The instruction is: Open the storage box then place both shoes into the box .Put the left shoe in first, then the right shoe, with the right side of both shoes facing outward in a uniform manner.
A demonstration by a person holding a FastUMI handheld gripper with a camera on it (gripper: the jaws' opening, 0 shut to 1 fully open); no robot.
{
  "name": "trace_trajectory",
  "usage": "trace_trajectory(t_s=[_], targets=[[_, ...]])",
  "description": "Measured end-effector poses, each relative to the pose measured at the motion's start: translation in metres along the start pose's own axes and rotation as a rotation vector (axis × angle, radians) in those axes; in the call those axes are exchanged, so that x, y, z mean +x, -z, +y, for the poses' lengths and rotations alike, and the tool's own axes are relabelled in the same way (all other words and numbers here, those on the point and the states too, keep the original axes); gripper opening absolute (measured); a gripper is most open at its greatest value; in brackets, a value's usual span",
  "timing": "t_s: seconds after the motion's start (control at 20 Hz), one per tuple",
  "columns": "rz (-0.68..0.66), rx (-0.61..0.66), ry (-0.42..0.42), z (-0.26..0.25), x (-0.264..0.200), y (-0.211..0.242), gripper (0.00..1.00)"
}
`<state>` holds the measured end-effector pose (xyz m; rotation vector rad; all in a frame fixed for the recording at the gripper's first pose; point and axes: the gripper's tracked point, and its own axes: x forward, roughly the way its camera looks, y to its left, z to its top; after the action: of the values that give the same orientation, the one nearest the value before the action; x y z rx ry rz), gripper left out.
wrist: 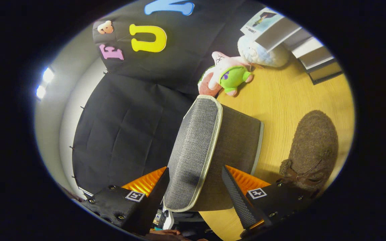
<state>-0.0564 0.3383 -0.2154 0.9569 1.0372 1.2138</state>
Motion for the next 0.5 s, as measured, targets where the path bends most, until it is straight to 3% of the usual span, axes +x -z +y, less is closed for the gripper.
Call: trace_trajectory(t_s=[0.35,0.45,0.5], targets=[[0.048,0.047,-0.049,0.008,0.012,0.009,0.95],[0.063,0.116,-0.087,0.019,0.012,0.006,0.74],[0.073,0.148,-0.071,0.013,0.010,0.006,0.70]])
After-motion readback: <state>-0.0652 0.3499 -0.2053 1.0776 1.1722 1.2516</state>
